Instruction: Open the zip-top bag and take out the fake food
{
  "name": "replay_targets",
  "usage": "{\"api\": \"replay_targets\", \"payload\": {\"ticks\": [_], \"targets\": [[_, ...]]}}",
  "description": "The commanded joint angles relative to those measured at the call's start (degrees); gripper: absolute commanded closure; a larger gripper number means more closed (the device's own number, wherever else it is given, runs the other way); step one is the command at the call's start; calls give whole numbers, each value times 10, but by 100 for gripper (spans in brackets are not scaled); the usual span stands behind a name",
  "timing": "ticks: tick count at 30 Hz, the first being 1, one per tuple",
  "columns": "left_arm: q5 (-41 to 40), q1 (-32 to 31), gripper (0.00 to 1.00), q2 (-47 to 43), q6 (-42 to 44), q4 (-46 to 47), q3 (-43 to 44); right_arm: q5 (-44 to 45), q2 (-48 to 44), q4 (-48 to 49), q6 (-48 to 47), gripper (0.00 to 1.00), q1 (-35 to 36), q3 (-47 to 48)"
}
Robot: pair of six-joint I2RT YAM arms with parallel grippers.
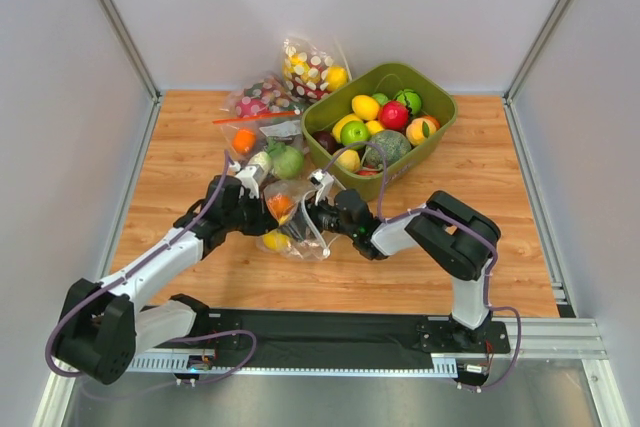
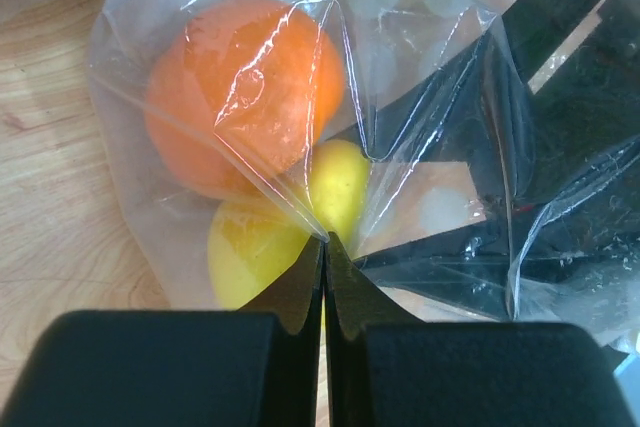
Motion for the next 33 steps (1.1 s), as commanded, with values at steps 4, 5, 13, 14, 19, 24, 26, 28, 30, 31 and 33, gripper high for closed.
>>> {"api": "replay_targets", "payload": {"ticks": [4,5,13,14,19,24,26,28,30,31,33], "targets": [[19,1,100,-22,-8,-6,-14,-8,22,89,2,49,4,10],[18,1,100,-22,-8,-8,-14,-6,21,93,1,53,4,9],[6,2,100,-35,-3,-24,-11,2,-3,86,-21,89,4,-10],[1,1,100,-36,-2,-26,-10,7,-11,82,-24,90,4,-13],[-35,1,100,-56,4,-58,0,39,-57,28,-54,91,3,-40],[-54,1,100,-60,3,-69,1,67,-115,-32,-77,92,0,-66],[-62,2,100,-56,3,-73,2,73,-138,-41,-78,92,-3,-84],[-63,1,100,-53,4,-75,3,76,-156,-53,-77,92,-5,-98],[-63,1,100,-54,4,-75,4,82,-187,-67,-78,92,-6,-117],[-64,2,100,-54,4,-76,4,84,-200,-76,-80,92,-8,-121],[-66,2,100,-54,5,-79,5,91,-240,-111,-89,93,-10,-131]]}}
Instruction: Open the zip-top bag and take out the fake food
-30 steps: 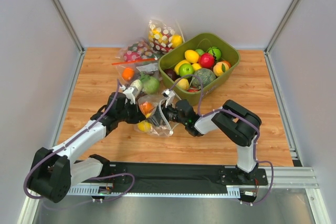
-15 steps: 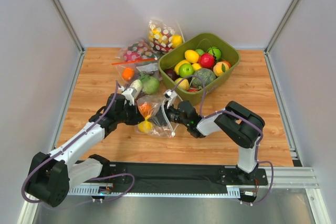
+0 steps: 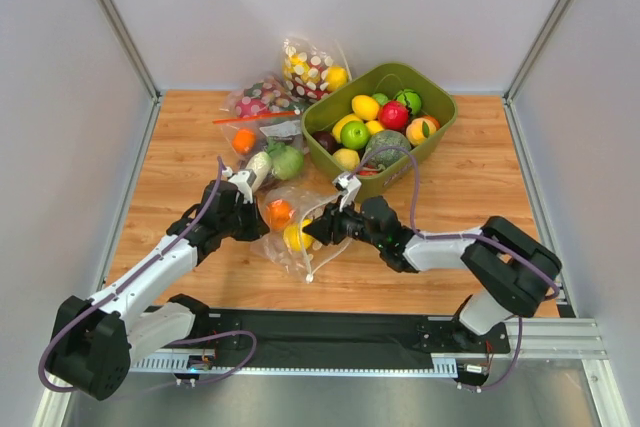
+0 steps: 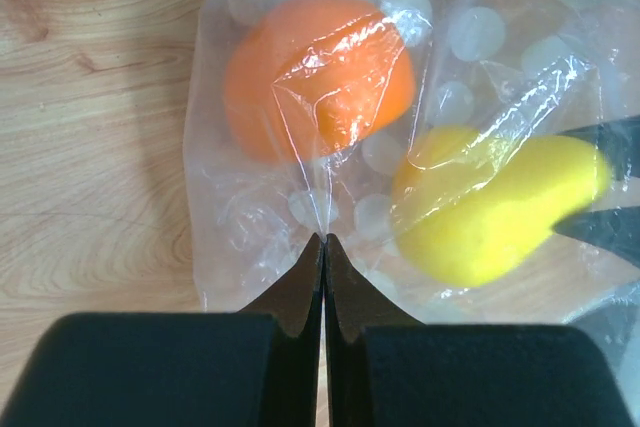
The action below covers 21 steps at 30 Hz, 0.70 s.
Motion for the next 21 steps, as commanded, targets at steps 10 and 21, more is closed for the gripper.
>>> {"api": "replay_targets", "payload": {"ticks": [10,21], "targets": [[-16,-1,100,-7,6,-13,15,35,-249,-259,-86,93,-9,-3],[-14,-1,100,-2,12,-21,27,24,-410,-517,-142,93,-26,90]]}}
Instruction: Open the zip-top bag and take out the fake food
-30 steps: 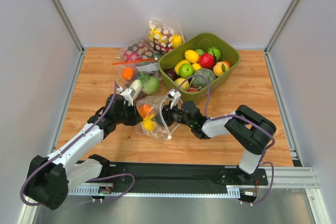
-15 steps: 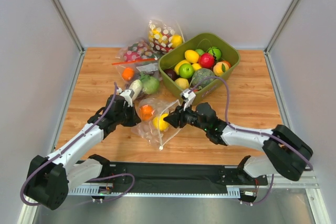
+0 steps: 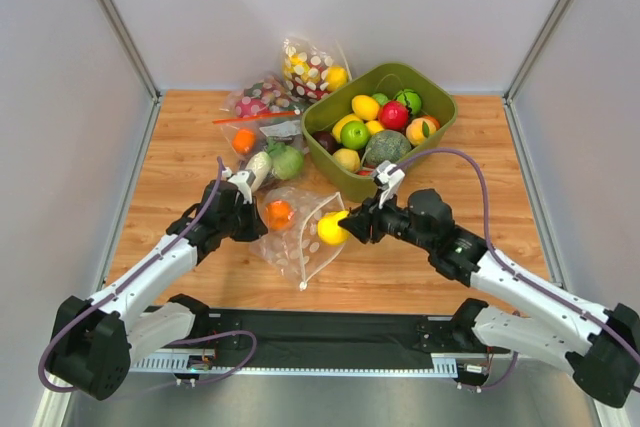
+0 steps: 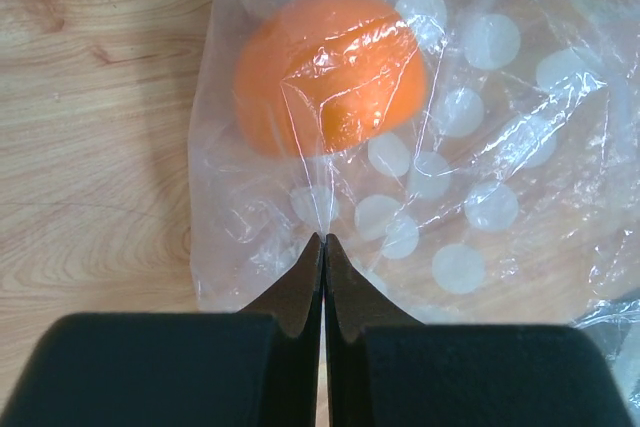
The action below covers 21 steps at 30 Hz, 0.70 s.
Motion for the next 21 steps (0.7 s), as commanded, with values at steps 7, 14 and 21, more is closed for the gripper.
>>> {"api": "replay_targets", "payload": {"ticks": [7,14,21], "targets": [[3,-2,100,5,10,-8,24,26,-27,-102,-112,94,-35,146],[9,-1,100,-9,8,-14,23,-8,123,-1,-138,94,-142,240],[13,-1,100,-26,10,-21,28,-25,310,35,-145,94,-222,367]]}}
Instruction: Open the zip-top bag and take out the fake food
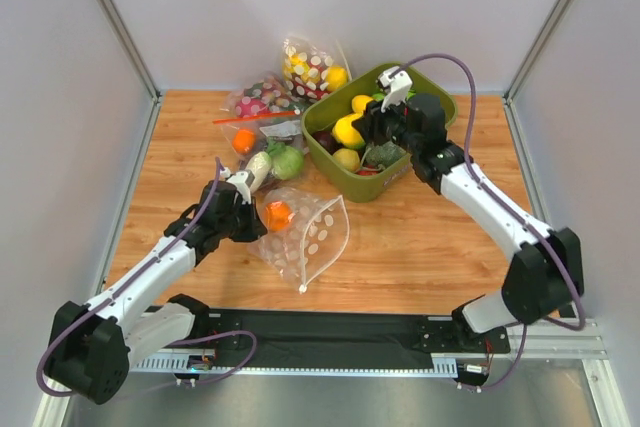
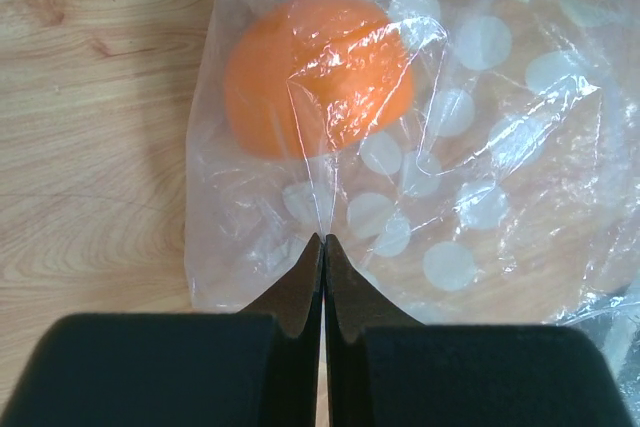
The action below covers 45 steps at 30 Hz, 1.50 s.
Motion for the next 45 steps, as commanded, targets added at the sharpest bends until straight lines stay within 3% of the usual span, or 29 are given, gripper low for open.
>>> {"api": "replay_targets", "payload": {"ticks": [1,8,10,11,12,15,17,23,28,33,36,40,45], "targets": [[13,-2,100,-18,9,-7,23,-7,72,41,-11,94,-23,74],[20,-2,100,-11,9,-2,20,-17,172,29,-4,93,-38,145],[22,-2,100,-11,10,0,20,-24,189,23,-3,89,-38,163],[23,-2,100,-11,10,0,20,-25,194,15,-2,82,-38,168],[23,-1,100,-11,11,1,20,-25,197,12,-2,61,-39,177],[25,-1,100,-12,11,2,19,-25,199,-5,-5,29,-39,179],[25,-1,100,-13,11,4,19,-29,192,-6,-6,21,-38,176],[29,-2,100,-20,10,8,16,-25,136,-4,1,23,-37,128],[28,-2,100,-19,9,11,15,-40,6,-23,39,27,-31,35],[23,-2,100,-22,10,13,15,28,-131,-80,59,29,58,-123],[27,-1,100,-26,14,18,16,23,-192,-90,100,35,109,-202],[29,-2,100,-31,14,16,13,44,-254,-141,131,45,157,-257],[36,-2,100,-48,11,22,6,36,-309,-128,157,54,176,-307]]}}
